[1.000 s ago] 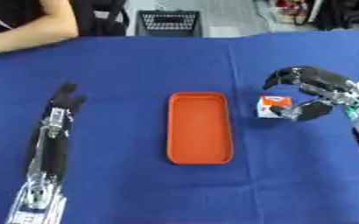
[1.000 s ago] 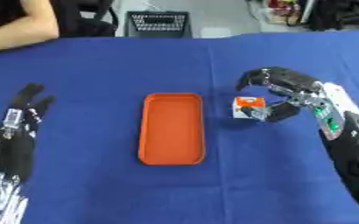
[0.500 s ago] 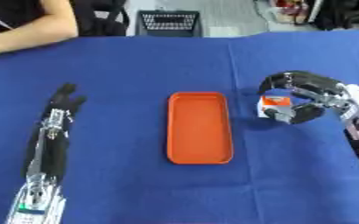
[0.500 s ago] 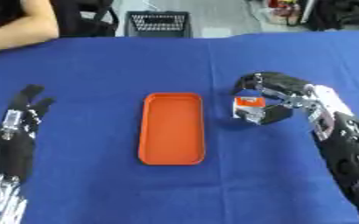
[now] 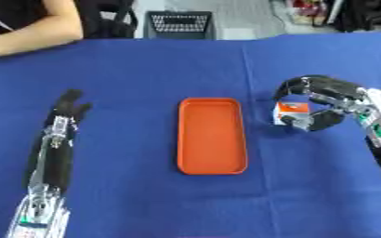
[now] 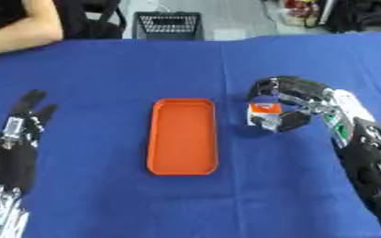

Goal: Pick up objects on the table and place them in the box.

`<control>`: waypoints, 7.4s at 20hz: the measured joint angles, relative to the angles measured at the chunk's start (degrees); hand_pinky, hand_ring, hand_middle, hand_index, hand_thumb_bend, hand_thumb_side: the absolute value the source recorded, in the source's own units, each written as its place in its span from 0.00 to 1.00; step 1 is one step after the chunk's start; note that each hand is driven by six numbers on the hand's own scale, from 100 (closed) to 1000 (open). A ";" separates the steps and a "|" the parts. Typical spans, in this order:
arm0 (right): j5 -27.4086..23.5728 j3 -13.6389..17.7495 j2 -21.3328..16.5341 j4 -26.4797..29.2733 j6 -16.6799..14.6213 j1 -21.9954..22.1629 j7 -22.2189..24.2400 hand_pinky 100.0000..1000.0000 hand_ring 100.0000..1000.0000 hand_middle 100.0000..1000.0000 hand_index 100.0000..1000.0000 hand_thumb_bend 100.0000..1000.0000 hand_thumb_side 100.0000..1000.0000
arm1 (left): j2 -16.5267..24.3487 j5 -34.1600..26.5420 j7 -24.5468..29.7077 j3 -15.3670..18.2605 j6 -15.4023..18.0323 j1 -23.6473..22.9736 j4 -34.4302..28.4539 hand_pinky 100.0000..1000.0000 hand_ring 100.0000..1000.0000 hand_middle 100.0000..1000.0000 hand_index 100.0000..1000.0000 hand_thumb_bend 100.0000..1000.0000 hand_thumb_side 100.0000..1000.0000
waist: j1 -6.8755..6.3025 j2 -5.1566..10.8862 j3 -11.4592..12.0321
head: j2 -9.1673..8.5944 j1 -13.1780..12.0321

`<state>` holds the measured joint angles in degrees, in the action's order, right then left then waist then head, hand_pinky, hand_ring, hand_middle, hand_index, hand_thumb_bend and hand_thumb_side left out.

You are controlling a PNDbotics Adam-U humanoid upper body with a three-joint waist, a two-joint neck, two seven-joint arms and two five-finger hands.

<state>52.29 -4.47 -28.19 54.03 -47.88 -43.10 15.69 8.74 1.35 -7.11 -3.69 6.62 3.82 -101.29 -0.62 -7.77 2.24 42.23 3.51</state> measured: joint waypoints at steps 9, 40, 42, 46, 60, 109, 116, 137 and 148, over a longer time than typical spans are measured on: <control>2.77 0.94 -0.02 -2.49 -0.84 -0.49 -0.84 0.76 0.73 0.71 0.79 0.22 0.63 | 0.00 0.00 0.01 -0.20 0.00 0.00 0.01 1.00 0.89 0.95 1.00 0.23 1.00 | -0.04 0.00 -0.02 | 0.00 0.01; 10.83 2.19 -0.32 -8.87 -1.97 -1.19 -1.97 0.81 0.81 0.84 0.98 0.40 0.60 | 0.00 -0.01 0.01 -0.31 0.00 0.00 0.01 1.00 0.90 0.96 1.00 0.23 1.00 | -0.04 -0.01 -0.13 | 0.00 0.02; 10.78 1.97 -0.52 -8.98 -1.14 -1.19 -1.15 0.81 0.82 0.85 0.99 0.41 0.61 | -0.01 -0.01 0.01 -0.31 0.00 0.01 0.01 1.00 0.90 0.96 1.00 0.23 1.00 | -0.03 0.00 -0.14 | 0.00 0.02; 9.56 1.83 -0.56 -8.95 0.50 -1.19 0.49 0.81 0.82 0.86 0.99 0.40 0.60 | -0.01 -0.01 0.01 -0.31 0.00 0.01 0.01 1.00 0.90 0.96 1.00 0.23 1.00 | -0.01 0.00 -0.14 | 0.00 0.02; 6.88 0.16 -2.78 -8.78 2.82 -1.93 2.82 0.79 0.80 0.82 0.94 0.12 0.39 | -0.01 -0.01 0.01 -0.31 0.00 0.02 0.01 1.00 0.90 0.97 1.00 0.23 1.00 | 0.28 0.00 0.05 | 0.00 0.00; -33.10 -9.49 -1.79 11.70 14.46 -10.22 14.46 0.46 0.50 0.59 0.78 0.00 0.33 | 0.54 0.01 0.33 -0.67 -0.17 -0.03 0.08 1.00 0.91 0.98 1.00 0.22 1.00 | 1.33 0.17 0.11 | -1.10 -1.47; -30.06 -9.47 4.81 5.99 15.96 -10.49 15.96 0.50 0.55 0.64 0.81 0.00 0.46 | 0.46 -0.03 0.56 -0.82 0.00 0.05 0.37 1.00 0.91 0.98 1.00 0.22 1.00 | 1.00 0.11 1.08 | -1.86 -0.94; -22.71 -11.58 12.41 1.79 16.10 -5.43 16.10 0.81 0.92 0.94 0.98 0.39 0.98 | -0.01 -0.07 1.02 -1.37 0.02 0.49 0.56 1.00 0.92 0.99 1.00 0.22 1.00 | 0.70 -0.12 1.26 | -1.93 0.02; -22.97 -11.93 12.01 2.29 16.10 -5.41 16.10 0.80 0.91 0.93 0.98 0.36 0.97 | -0.01 -0.07 1.02 -1.37 0.02 0.49 0.57 1.00 0.92 0.99 1.00 0.22 1.00 | 0.68 -0.12 1.08 | -1.94 0.02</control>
<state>29.32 -16.40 -16.18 56.32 -31.78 -48.51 31.79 8.74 1.28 -6.09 -5.06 6.64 4.32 -100.72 0.06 -7.89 3.32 40.29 3.53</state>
